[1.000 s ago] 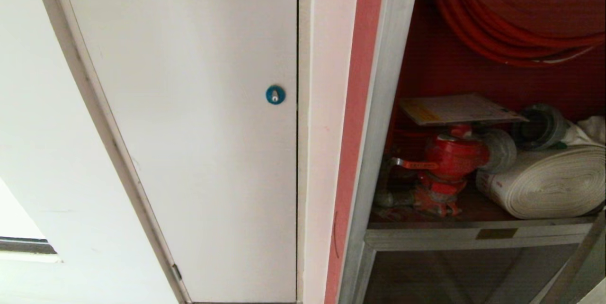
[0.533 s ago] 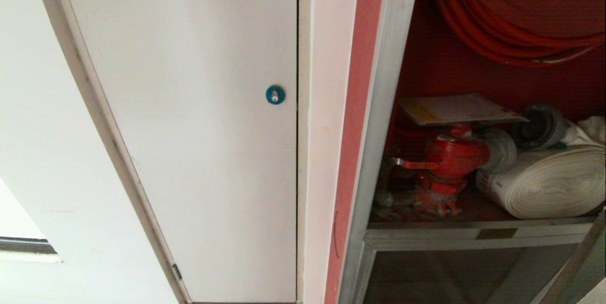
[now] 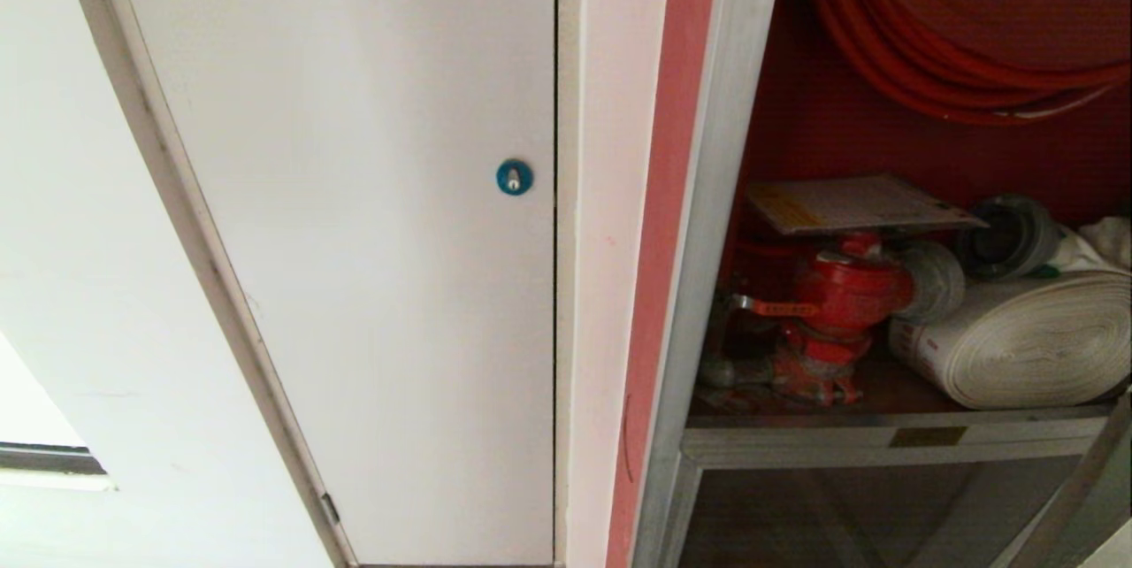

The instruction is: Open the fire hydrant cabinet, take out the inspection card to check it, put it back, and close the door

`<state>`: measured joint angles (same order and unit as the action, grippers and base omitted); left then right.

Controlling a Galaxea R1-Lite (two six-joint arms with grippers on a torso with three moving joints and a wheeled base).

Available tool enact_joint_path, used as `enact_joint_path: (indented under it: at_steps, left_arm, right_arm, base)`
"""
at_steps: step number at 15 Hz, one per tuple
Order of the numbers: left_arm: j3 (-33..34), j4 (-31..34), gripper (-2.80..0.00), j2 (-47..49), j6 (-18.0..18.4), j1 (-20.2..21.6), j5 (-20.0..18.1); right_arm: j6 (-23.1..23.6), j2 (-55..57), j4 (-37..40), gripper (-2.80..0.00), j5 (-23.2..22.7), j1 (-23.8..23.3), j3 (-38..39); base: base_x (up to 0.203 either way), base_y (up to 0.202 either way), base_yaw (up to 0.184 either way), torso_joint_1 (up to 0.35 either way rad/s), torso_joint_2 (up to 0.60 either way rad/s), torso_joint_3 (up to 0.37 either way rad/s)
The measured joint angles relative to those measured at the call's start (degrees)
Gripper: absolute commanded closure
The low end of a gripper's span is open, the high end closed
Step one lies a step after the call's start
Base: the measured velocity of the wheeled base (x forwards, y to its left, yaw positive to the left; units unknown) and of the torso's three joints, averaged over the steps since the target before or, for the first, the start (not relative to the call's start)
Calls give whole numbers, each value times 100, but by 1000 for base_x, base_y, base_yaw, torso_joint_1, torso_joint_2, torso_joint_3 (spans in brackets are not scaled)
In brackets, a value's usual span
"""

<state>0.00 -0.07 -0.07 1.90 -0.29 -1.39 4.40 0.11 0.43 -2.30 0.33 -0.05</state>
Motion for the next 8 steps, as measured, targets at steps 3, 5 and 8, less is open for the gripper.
enact_joint_path:
  at_steps: [3,5,8]
  left_arm:
    - [0,-2,0,0,2,0,1]
    - [0,-2,0,0,2,0,2]
    - [0,2,0,0,0,0,-1]
  right_arm:
    - [-60,0,1,0,-1,2,5]
    - [-111,0,-1,0,2,2,5]
    - [-118,0,1,0,5,2,5]
  base:
    - [0,0,0,0,0,0]
    - [0,0,0,0,0,0]
    - [-85,0,0,13,8,0]
